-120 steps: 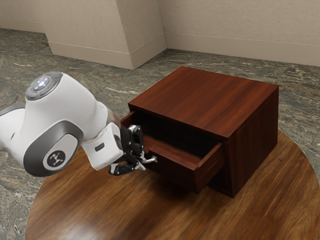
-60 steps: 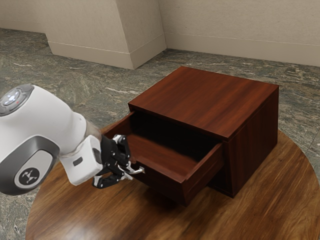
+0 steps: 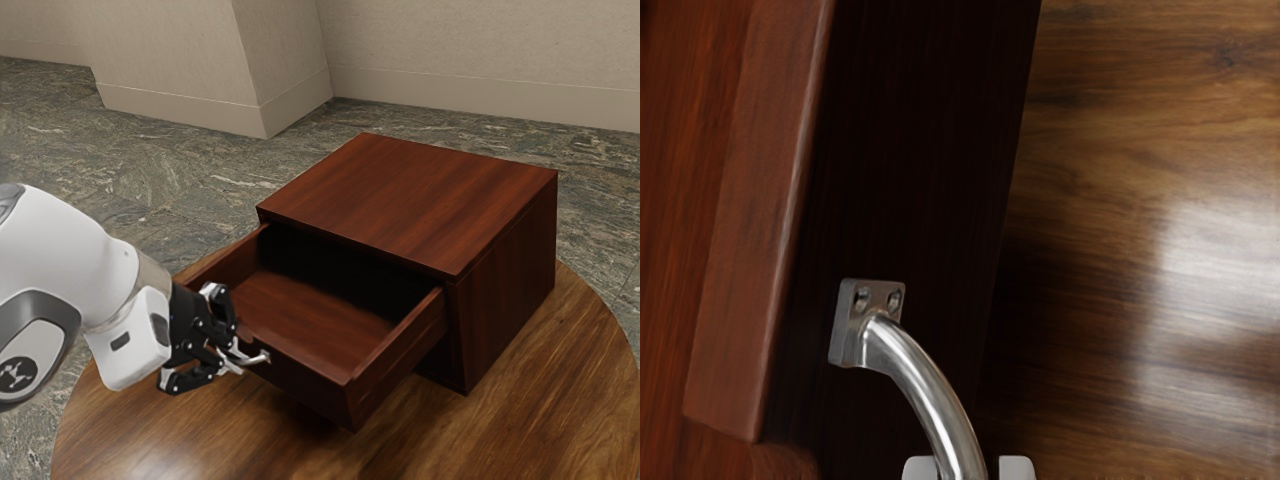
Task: Pull the drawer handle with one arm to open the drawer
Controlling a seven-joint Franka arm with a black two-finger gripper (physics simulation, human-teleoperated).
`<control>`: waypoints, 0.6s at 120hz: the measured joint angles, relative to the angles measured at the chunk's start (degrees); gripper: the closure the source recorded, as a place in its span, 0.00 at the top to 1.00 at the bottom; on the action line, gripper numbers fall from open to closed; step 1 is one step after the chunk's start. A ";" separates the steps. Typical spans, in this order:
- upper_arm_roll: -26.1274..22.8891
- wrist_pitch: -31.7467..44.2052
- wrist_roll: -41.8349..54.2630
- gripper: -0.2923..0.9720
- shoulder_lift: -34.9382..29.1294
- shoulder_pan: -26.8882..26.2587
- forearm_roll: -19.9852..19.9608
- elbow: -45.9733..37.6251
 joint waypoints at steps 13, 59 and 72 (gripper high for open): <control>0.00 -0.65 0.03 0.17 -0.28 0.04 -0.02 -0.17; -0.06 -3.66 0.16 0.27 -0.73 0.11 -0.75 0.07; -0.07 -4.92 0.25 0.31 -0.77 0.20 -1.10 0.56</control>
